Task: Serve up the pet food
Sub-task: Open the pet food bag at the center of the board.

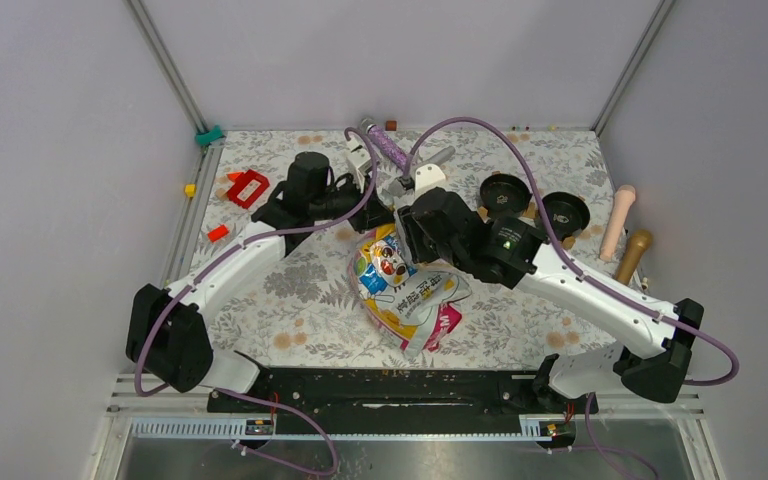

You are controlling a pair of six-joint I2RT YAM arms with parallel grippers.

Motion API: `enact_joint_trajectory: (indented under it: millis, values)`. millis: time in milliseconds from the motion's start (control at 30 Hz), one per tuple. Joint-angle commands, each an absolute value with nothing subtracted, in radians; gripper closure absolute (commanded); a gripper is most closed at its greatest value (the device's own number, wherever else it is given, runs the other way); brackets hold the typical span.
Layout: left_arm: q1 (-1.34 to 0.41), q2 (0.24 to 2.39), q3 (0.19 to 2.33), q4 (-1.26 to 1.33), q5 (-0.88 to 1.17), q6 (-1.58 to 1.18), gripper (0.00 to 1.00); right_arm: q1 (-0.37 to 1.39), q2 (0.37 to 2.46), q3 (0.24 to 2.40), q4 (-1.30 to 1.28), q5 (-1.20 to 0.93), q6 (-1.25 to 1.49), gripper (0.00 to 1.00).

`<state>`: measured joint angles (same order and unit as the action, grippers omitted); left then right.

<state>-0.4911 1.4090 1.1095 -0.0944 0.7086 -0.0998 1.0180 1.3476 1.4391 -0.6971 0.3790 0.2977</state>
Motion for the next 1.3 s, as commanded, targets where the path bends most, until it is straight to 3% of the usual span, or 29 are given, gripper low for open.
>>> enact_joint_trajectory:
  millis: [0,800,1267]
  values:
    - [-0.469,1.348,1.18,0.109,0.576,-0.178,1.0,1.015,1.352,1.488,-0.656,0.484,0.312,0.56]
    - [-0.47,1.366,1.21,0.086,0.642,-0.21,1.0,1.014,1.485,1.519,-0.705,0.551,0.282,0.53]
    - [-0.474,1.364,1.266,0.002,0.625,-0.223,1.0,1.014,1.451,1.464,-0.666,0.892,0.306,0.59]
